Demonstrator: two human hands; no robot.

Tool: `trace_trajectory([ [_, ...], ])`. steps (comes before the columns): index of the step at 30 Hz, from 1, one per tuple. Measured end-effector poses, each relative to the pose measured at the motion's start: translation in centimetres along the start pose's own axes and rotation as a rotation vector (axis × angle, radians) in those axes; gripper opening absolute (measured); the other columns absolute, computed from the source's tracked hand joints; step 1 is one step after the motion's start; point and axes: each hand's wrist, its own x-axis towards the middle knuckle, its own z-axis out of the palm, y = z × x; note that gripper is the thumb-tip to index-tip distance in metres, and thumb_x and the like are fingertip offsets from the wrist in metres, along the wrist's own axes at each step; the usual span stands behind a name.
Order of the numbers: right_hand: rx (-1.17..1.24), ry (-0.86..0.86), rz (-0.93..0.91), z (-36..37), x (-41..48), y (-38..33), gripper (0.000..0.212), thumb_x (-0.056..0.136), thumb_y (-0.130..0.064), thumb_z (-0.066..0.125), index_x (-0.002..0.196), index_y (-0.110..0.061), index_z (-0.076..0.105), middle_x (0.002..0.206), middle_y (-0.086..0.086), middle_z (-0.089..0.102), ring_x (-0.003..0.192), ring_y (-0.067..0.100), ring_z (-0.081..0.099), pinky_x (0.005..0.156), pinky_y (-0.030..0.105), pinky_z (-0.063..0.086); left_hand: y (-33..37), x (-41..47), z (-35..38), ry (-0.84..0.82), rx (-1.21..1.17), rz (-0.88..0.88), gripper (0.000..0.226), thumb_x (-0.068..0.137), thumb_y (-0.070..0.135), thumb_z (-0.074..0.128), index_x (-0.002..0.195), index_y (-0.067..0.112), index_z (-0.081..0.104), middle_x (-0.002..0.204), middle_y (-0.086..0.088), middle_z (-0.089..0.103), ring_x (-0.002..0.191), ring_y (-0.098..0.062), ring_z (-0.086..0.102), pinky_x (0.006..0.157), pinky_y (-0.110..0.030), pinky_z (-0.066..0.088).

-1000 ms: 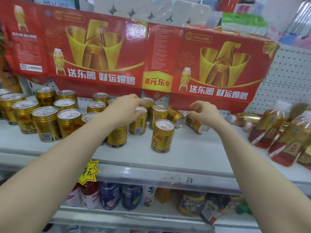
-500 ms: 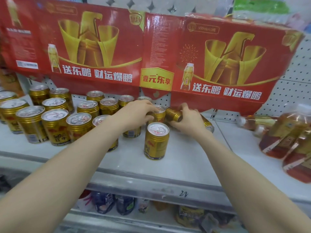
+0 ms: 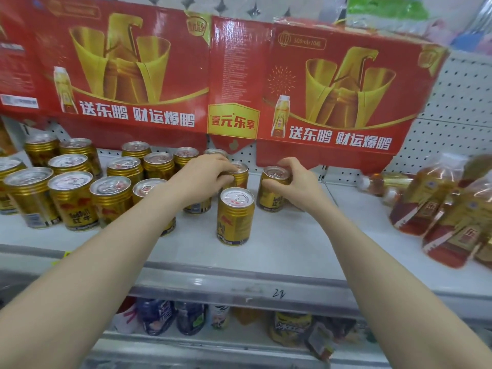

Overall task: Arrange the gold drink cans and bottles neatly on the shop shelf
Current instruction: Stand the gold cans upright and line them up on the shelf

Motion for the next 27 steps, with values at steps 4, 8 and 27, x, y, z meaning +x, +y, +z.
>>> trace_trajectory([
  [4, 0.190, 0.301, 0.066, -4.7, 0.3, 1.0, 0.027, 0.097, -0.031, 0.056, 0.121, -0.017, 0.059, 0.105, -0.005, 0.065, 0.092, 0.010, 0.062, 0.067, 0.011, 0.041, 1.7, -1.7, -0.8, 0.126, -0.250, -0.030, 0.030, 0.099, 0.036, 0.053, 0.125, 0.030, 0.066, 0.121, 0.011, 0.063, 0.110, -0.006, 0.056, 0.093, -0.032, 0.050],
  [8, -0.034, 0.208, 0.253, -6.4, 0.3, 3.9, 0.036, 0.095, -0.026, 0.056, 0.128, -0.013, 0.050, 0.120, 0.006, 0.062, 0.105, 0.023, 0.058, 0.085, 0.033, 0.043, 4.1, -4.0, -1.2, 0.031, -0.422, -0.118, 0.038, 0.093, 0.051, 0.055, 0.125, 0.034, 0.063, 0.121, 0.018, 0.060, 0.106, -0.002, 0.057, 0.090, -0.031, 0.053],
  [27, -0.075, 0.317, -0.022, -3.1, -6.2, 3.5, 0.053, 0.078, -0.038, 0.071, 0.122, -0.020, 0.047, 0.111, 0.004, 0.062, 0.101, 0.027, 0.056, 0.080, 0.035, 0.041, 5.7, -8.5, 2.0, 0.128, -0.215, -0.258, 0.081, 0.079, 0.046, 0.077, 0.147, 0.026, 0.037, 0.146, 0.004, 0.047, 0.123, -0.018, 0.052, 0.091, -0.030, 0.042],
])
